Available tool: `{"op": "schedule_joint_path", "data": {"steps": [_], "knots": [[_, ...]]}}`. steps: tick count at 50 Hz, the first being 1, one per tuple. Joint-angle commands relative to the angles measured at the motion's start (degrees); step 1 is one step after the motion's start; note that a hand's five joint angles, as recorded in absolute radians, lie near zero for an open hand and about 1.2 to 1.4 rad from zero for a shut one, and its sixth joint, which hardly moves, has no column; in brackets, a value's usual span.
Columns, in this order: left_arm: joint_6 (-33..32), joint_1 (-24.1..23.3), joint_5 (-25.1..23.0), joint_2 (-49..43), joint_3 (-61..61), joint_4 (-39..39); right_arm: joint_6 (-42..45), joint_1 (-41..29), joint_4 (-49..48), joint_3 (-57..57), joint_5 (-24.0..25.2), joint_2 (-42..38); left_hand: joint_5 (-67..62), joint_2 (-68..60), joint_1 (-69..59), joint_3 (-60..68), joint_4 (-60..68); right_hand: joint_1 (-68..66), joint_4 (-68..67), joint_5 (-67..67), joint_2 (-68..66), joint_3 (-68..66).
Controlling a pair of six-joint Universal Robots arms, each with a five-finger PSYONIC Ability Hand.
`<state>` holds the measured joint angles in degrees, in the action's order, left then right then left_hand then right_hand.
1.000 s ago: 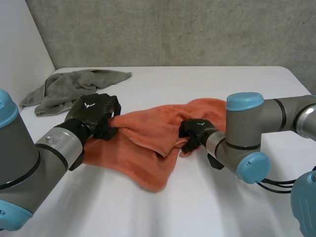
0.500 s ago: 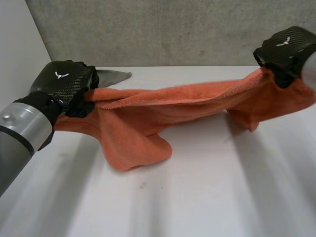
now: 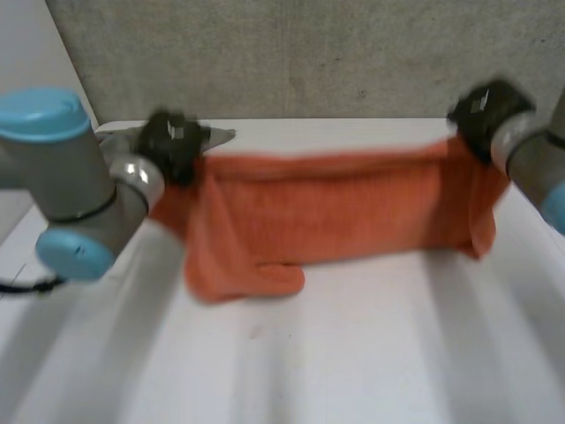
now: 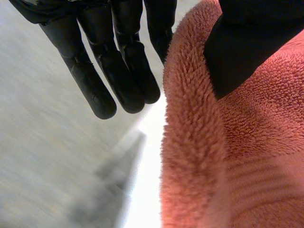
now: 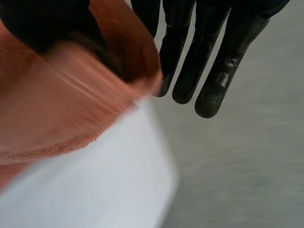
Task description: Fold the laundry.
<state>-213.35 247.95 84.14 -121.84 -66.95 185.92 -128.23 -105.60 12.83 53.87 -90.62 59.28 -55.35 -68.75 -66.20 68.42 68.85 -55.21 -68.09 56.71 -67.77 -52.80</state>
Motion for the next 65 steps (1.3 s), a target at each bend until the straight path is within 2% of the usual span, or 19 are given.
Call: {"op": "schedule_joint_path", "data": {"steps": [1,4,8,16,21,27,28,29,30,31,34,41,48,51,59,65], "knots": [[-0.9,-0.5,0.8,-0.5,12.1,22.0,-7.6,0.0,-23.2,-16.2,-1.6,-3.1,-14.7,-11.2,-13.8,11.6,11.1,-24.8,-11.9,13.3,-12.2,-27.2],[-0.8,-0.4,1.3,2.5,11.8,28.6,-8.6,0.0,-30.7,-17.0,-1.7,-2.0,-14.7,-11.2,-13.8,11.6,11.1,-24.8,-11.9,13.3,-12.2,-27.2],[-0.6,-0.3,4.2,6.1,9.7,29.6,-9.3,0.4,-34.2,-14.8,-1.3,0.2,-14.7,-11.2,-13.8,11.6,11.1,-24.8,-11.9,13.3,-12.2,-27.2],[-0.6,0.2,4.7,6.7,-3.3,29.6,-9.2,0.7,-34.4,0.1,1.4,3.3,-14.7,-11.2,-13.8,11.6,11.1,-24.8,-11.9,13.3,-12.2,-27.2],[-0.8,0.4,4.6,6.1,-12.0,29.2,-9.0,0.6,-33.7,14.6,4.9,4.1,-13.8,-10.4,-13.0,10.8,10.3,-24.8,-11.9,13.3,-12.2,-27.2],[-1.3,-0.4,4.4,5.6,-20.4,28.7,-9.4,0.6,-29.1,25.2,5.4,4.1,-10.6,-7.2,-9.8,7.6,7.1,-24.8,-11.9,13.3,-12.2,-27.2],[-1.4,-0.5,4.4,5.8,-20.9,28.6,-9.8,0.6,-28.0,26.2,5.5,4.1,-10.6,-7.2,-9.8,7.6,7.1,-17.7,-4.8,6.2,-5.1,-20.1],[-1.4,-0.5,4.5,6.3,-21.5,28.6,-10.8,0.5,-25.5,27.6,5.3,4.1,-10.8,-7.4,-10.0,7.7,7.3,9.5,22.4,-21.0,22.1,7.1],[-1.6,-0.5,4.6,6.8,-22.2,28.5,-11.7,0.5,-24.4,28.1,5.2,4.2,-10.8,-7.4,-10.0,7.7,7.3,22.0,34.8,-33.5,34.5,19.5],[-1.8,-0.5,4.6,7.1,-22.4,28.2,-12.8,0.5,-23.3,28.7,5.1,4.2,-11.0,-7.6,-10.1,7.9,7.5,30.9,43.8,-42.4,43.5,28.5],[-2.9,-1.2,4.8,9.9,-22.8,26.6,-21.1,0.3,-19.1,29.3,5.1,5.0,-11.8,-8.4,-11.0,8.7,8.3,45.2,58.1,-56.7,57.8,42.8],[-3.8,-2.9,4.9,17.2,-22.3,19.9,-44.4,-0.1,-14.4,28.3,6.4,7.2,-13.5,-10.1,-12.6,10.4,10.0,45.2,58.1,-56.7,57.8,42.8],[-3.7,-7.8,5.2,25.7,-21.9,13.4,-58.7,-6.2,-14.4,27.4,7.9,7.3,-13.5,-10.1,-12.6,10.4,10.0,45.2,58.1,-56.7,57.8,42.8],[-3.7,-10.4,5.3,28.1,-21.9,12.1,-61.7,-9.6,-14.7,26.6,7.8,6.3,-13.5,-10.1,-12.6,10.4,10.0,45.2,58.1,-56.7,57.8,42.8],[-3.8,-17.1,7.3,31.1,-21.5,11.5,-69.3,-17.6,-15.1,19.2,6.4,-2.8,-13.2,-9.8,-12.3,10.1,9.7,45.2,58.1,-56.7,57.8,42.8],[-3.8,-19.7,10.3,31.8,-20.8,11.3,-71.5,-21.0,-15.2,12.1,1.9,-10.6,-13.2,-9.8,-12.3,10.1,9.7,45.2,58.1,-56.7,57.8,42.8]]}}
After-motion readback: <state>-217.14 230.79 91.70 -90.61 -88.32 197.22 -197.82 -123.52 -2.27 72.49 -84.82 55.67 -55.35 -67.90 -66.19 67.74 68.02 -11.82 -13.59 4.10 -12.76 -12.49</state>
